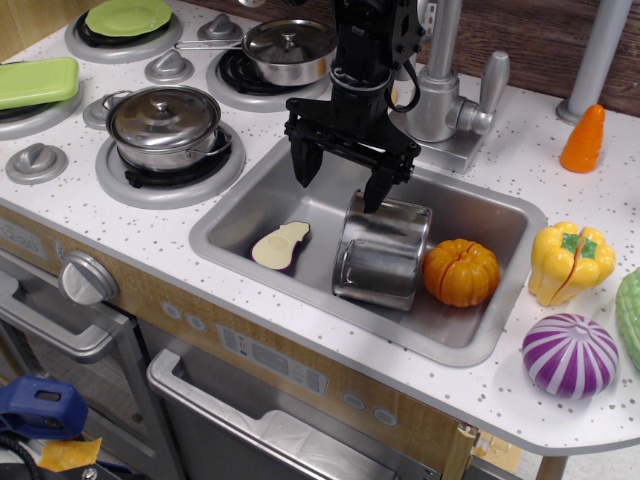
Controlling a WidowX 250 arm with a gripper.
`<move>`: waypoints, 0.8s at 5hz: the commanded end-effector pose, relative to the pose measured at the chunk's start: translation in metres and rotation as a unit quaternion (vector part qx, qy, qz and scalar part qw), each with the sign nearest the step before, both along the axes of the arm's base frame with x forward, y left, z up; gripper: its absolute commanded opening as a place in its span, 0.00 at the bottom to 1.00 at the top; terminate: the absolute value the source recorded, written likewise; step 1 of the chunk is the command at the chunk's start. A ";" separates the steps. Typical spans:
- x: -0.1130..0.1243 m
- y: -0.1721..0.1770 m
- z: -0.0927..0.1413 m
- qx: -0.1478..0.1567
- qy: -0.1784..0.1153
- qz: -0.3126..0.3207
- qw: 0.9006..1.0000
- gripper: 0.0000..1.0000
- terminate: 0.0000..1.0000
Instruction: Flip pot upright in sink
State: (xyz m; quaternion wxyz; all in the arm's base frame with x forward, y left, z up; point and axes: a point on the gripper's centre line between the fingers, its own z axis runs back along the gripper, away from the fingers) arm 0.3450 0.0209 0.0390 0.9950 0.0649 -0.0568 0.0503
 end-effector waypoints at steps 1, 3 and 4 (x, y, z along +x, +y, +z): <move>0.000 0.000 0.000 0.000 0.000 0.000 1.000 1.00 0.00; 0.008 -0.003 0.009 -0.070 0.000 0.027 0.997 1.00 0.00; 0.005 0.001 0.006 -0.124 -0.034 0.028 0.991 1.00 0.00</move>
